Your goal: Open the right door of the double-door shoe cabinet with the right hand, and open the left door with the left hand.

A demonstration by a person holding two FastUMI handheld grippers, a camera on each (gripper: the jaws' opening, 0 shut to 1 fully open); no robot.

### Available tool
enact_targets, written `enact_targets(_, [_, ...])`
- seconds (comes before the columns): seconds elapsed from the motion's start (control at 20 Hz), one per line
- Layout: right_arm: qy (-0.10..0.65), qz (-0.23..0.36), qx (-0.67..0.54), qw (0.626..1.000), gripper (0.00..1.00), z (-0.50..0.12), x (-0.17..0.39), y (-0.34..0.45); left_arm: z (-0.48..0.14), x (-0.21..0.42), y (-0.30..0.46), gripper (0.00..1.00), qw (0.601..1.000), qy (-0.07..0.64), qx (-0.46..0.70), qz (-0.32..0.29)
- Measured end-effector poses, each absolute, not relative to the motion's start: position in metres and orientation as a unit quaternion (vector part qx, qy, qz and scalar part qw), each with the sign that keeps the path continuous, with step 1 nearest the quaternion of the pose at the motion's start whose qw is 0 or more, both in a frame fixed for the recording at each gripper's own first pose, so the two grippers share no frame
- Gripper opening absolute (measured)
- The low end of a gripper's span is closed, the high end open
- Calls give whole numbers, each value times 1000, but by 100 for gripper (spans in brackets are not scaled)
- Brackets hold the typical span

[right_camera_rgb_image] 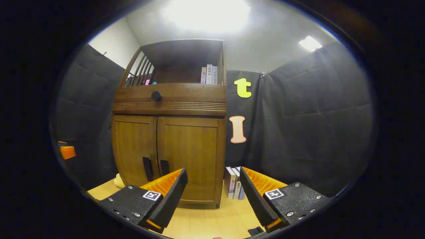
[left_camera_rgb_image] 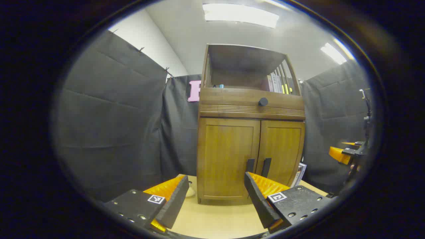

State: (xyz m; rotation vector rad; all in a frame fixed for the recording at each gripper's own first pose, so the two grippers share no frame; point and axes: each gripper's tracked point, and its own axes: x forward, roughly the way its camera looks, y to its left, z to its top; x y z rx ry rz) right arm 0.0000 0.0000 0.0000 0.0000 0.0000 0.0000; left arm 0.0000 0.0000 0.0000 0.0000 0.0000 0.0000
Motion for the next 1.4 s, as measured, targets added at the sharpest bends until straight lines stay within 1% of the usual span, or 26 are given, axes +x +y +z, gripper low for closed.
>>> enact_targets(0.1, [-1, 1, -4, 1000, 97, 0, 0, 2, -2, -1, 1, 100, 1000, 2, -5, 1])
enact_targets(0.15, [0, 3, -6, 1000, 97, 0, 0, 3, -4, 0, 1, 96, 1000, 5, -7, 2])
enact_targets(0.2, [2, 6, -6, 1000, 96, -1, 0, 5, -7, -4, 2, 100, 1000, 7, -9, 4])
enact_targets(0.25, [3, 8, -5, 1000, 96, -1, 1, 7, -9, -8, 4, 96, 1000, 8, -11, 5])
enact_targets(0.3, [5, 10, -3, 1000, 96, -2, 1, 8, -13, -15, 8, 100, 1000, 8, -11, 6])
enact_targets(0.55, [10, 19, 2, 1000, 97, -3, 4, 18, -14, -12, 11, 100, 1000, 10, -4, 14])
enact_targets(0.6, [10, 19, 2, 1000, 97, -4, 4, 19, -15, -14, 12, 96, 1000, 11, -3, 16])
enact_targets(0.65, [12, 19, 4, 1000, 97, -5, 5, 20, -17, -13, 13, 100, 1000, 13, -2, 19])
enact_targets(0.9, [18, 36, 12, 999, 96, -7, 15, 37, -31, -11, 18, 100, 999, 27, -5, 23])
enact_targets(1.25, [18, 67, 24, 997, 97, 1, 51, 72, -38, -10, 22, 100, 999, 41, -1, 25])
enact_targets(1.4, [6, 77, 22, 997, 97, 9, 73, 88, -41, -9, 23, 100, 998, 49, -6, 30])
